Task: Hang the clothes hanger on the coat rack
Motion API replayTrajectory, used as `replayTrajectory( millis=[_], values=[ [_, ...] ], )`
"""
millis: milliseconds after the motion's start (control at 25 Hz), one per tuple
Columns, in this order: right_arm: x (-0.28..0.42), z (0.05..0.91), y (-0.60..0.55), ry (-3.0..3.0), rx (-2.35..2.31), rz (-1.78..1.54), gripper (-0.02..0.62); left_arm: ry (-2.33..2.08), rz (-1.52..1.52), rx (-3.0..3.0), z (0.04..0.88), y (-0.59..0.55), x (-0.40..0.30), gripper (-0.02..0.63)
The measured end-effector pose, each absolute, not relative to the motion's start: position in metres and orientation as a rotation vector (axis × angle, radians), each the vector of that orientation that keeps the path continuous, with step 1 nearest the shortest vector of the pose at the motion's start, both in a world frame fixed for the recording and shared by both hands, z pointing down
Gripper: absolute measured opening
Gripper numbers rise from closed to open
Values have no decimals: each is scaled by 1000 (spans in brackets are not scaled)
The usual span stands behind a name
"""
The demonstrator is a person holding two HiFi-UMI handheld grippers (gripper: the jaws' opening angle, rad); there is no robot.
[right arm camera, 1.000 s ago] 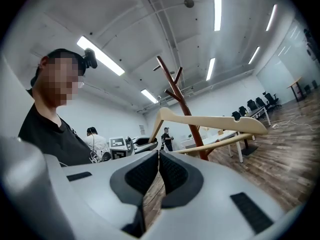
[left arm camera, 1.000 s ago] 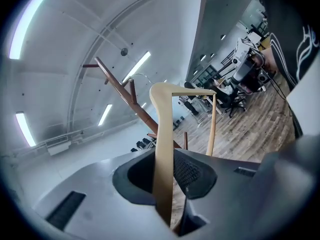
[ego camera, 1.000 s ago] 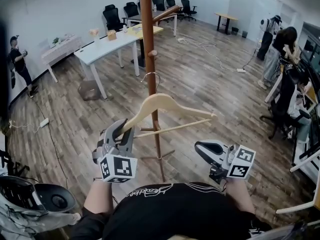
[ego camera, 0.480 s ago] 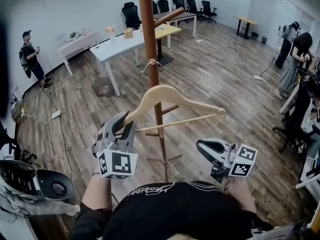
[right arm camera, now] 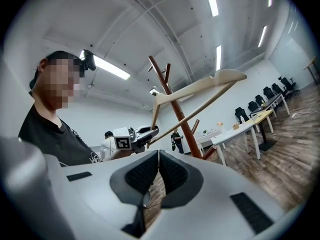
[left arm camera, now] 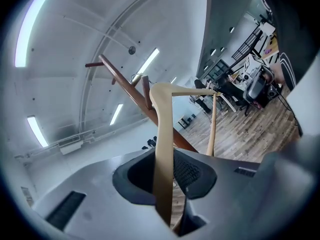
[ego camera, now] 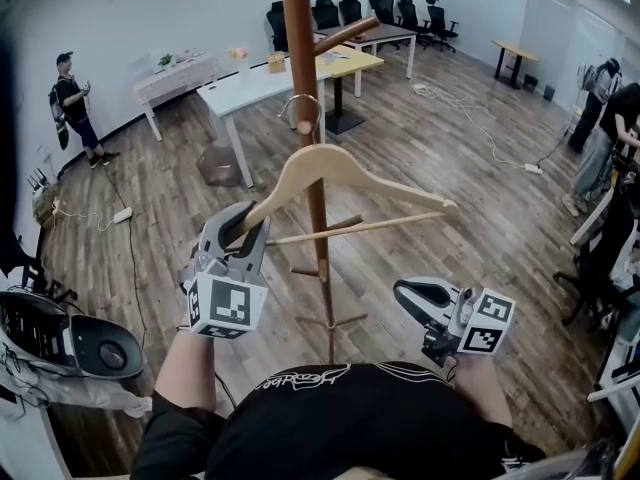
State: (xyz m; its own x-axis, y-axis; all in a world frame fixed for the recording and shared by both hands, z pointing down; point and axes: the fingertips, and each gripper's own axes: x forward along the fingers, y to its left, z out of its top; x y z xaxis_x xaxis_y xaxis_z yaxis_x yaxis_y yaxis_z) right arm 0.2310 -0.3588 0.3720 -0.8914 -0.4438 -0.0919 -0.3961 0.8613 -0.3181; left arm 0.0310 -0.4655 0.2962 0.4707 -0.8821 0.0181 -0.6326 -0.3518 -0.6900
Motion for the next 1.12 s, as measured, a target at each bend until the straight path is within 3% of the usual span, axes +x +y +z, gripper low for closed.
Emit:
replayTrajectory(
  millis=[800, 1120],
  values=[
    [276, 399, -370, 2897, -601, -525, 40, 1329, -638, -2103, 352, -482, 46, 80],
    [244, 396, -423, 2894, -586, -585, 40, 1303, -629, -2168, 355, -533, 24, 80]
  ],
)
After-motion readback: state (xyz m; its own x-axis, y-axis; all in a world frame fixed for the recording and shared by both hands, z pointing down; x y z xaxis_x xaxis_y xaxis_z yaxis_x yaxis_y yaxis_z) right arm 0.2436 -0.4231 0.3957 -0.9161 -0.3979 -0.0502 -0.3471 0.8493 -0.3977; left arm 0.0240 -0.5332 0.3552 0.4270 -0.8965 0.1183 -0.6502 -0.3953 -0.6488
